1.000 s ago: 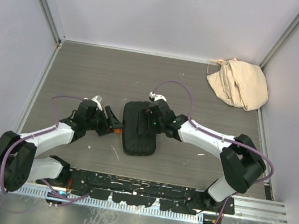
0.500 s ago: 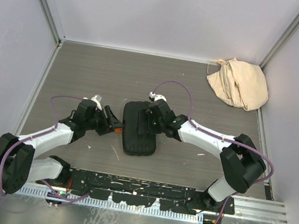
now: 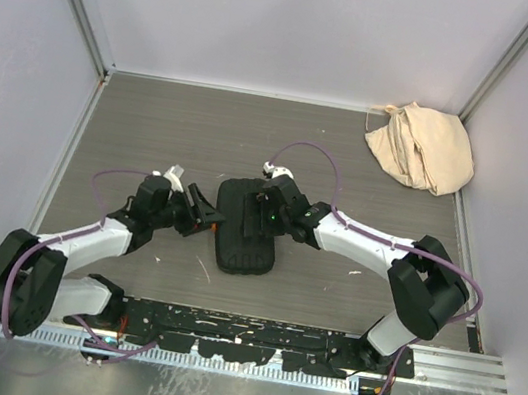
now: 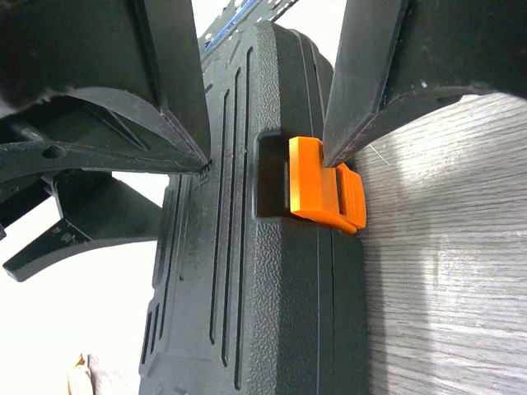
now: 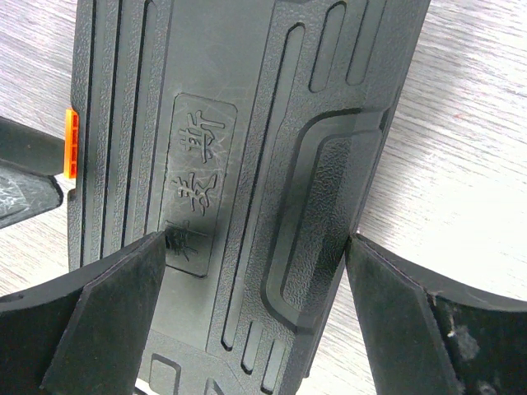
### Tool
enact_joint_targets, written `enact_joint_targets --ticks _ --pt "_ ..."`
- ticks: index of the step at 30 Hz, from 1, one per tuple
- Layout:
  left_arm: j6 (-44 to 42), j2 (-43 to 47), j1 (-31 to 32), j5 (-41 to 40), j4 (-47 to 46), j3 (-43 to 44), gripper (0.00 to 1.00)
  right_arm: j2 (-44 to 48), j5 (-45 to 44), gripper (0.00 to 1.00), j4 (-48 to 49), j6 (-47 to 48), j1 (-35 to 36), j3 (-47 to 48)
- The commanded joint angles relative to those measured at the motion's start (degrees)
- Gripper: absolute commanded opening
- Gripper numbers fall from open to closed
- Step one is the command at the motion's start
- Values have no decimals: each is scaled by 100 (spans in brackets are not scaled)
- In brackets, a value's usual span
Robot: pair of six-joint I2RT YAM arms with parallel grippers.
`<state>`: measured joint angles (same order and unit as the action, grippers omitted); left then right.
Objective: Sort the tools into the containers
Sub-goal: Close the storage box at the center of the board.
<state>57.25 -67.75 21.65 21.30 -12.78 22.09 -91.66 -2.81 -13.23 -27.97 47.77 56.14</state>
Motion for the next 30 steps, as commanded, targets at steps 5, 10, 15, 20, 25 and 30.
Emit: enact_joint_targets --ticks 5,10,15,20,25,30 --pt "88 -282 24 222 -725 14 57 -124 211 92 89 -4 49 95" --pt "93 -385 26 239 -749 107 57 -131 227 92 93 -7 54 101" --pt "-15 -452 50 111 -380 269 56 -153 237 92 75 6 49 142" --pt "-34 -704 59 107 -374 294 56 -176 272 92 75 -7 49 150" --pt "36 -984 103 155 -608 312 58 -177 281 92 69 2 58 142" --pt "97 -1152 142 200 -745 323 59 -181 281 92 57 2 52 150"
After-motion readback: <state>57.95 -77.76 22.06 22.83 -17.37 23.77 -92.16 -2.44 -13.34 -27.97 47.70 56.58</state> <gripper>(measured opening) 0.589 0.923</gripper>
